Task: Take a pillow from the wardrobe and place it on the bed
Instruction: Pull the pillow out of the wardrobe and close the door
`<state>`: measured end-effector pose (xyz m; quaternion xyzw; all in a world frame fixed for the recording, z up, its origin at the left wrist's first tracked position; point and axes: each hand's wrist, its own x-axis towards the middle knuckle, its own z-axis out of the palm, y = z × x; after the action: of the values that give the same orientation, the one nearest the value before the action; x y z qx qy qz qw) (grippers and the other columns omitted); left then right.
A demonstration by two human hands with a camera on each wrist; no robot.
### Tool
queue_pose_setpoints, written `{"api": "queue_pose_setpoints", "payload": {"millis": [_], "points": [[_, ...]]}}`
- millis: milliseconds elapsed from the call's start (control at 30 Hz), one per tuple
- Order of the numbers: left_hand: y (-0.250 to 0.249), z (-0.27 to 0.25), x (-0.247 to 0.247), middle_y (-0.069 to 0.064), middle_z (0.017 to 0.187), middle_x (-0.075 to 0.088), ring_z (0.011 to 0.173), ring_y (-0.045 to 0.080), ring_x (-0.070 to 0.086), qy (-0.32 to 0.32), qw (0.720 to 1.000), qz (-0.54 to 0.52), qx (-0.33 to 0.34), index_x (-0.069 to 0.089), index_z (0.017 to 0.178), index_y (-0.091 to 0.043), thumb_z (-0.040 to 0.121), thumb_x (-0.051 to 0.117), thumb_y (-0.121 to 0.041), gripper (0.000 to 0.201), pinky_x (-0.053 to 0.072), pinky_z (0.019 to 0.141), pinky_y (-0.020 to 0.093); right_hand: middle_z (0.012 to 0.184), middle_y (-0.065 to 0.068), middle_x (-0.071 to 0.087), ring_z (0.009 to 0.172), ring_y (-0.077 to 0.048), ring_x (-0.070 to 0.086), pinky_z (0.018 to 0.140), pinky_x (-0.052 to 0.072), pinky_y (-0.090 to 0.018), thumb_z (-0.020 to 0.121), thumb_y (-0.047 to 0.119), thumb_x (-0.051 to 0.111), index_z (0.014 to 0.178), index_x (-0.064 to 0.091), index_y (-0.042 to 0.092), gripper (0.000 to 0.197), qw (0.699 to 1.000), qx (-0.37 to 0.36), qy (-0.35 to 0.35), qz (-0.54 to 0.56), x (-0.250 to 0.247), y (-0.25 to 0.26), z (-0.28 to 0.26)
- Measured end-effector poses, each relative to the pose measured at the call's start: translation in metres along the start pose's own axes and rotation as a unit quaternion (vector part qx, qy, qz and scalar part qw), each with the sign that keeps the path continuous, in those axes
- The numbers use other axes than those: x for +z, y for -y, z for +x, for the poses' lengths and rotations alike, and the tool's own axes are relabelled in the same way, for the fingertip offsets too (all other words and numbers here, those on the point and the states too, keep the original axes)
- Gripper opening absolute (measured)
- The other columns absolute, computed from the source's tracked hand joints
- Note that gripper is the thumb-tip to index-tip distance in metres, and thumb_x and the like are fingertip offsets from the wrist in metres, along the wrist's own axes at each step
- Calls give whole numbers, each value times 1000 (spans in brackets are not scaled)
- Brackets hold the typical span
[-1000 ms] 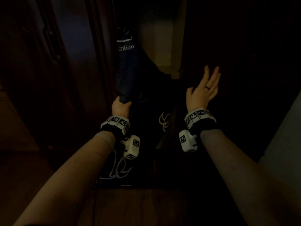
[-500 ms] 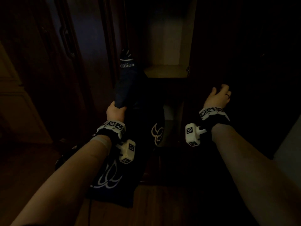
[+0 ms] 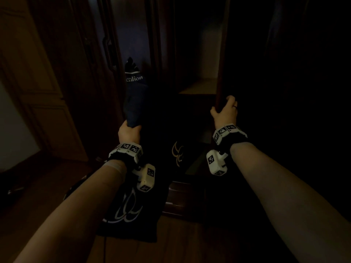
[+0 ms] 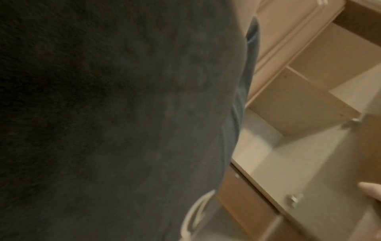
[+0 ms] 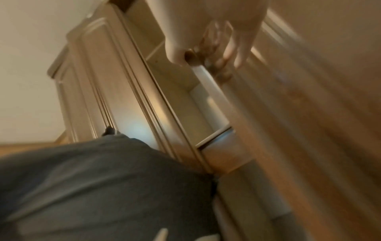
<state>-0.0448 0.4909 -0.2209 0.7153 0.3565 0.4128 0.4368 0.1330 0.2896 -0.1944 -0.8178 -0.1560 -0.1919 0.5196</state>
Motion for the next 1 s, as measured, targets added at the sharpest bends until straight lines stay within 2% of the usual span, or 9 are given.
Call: {"api": "queue_pose_setpoints", "payload": {"millis": [67,200,267,333,400,700,800,866,999], "points": [[-1,13,-3,21,113,60,98,21,52,-8,1000,-11,-15,55,121,4,90,47,-9,34,31,78,24,149,-14,32,130,-36,40,97,43,-42,87,22,58,145,21,17,69,999,17,23,23,18,7,2],[8,38,3,8,95,53,92,16,47,-10,998,-58,2,57,117,6,86,51,-4,33,34,78,25,158,-9,14,139,-37,24,107,34,-50,88,26,58,151,7,23,81,999,26,41,11,54,17,6],[13,52,6,4,79,57,87,17,50,1,997,-77,23,61,105,3,82,55,1,24,39,71,25,157,-10,16,139,-38,24,108,33,-51,85,26,63,150,9,24,84,998,30,51,14,72,24,16],[20,68,9,-4,67,54,84,18,51,15,996,-87,33,61,82,-10,80,56,2,14,42,64,21,154,-12,18,138,-37,27,107,35,-50,82,22,68,148,12,23,86,997,38,61,12,90,33,27],[25,86,9,-8,66,52,84,18,51,24,995,-87,37,55,68,-21,79,57,0,23,41,65,25,153,-12,18,137,-37,27,106,36,-49,81,18,69,147,14,24,86,997,47,65,18,107,40,37],[66,160,-21,-2,64,52,78,17,50,22,998,-60,13,49,60,-24,80,56,0,33,37,72,32,154,-9,16,133,-36,28,101,40,-49,81,19,67,147,13,27,86,996,76,30,-24,177,59,67],[72,174,-20,-1,61,49,59,10,44,34,998,-44,27,46,57,-22,80,55,1,34,37,62,27,155,-9,15,133,-36,28,101,42,-49,81,20,67,147,13,29,86,995,86,9,-42,193,61,75],[74,180,-17,-1,60,48,56,7,41,49,998,-21,35,44,56,-21,81,54,0,35,35,55,24,155,-9,15,133,-36,29,100,43,-50,80,22,68,147,13,30,87,995,89,1,-53,202,61,78],[77,191,-8,-2,62,51,59,10,45,68,997,6,42,45,57,-23,81,56,-5,32,39,66,30,156,-10,15,133,-36,29,102,41,-52,80,22,69,147,12,30,89,994,90,-10,-57,214,60,85]]}}
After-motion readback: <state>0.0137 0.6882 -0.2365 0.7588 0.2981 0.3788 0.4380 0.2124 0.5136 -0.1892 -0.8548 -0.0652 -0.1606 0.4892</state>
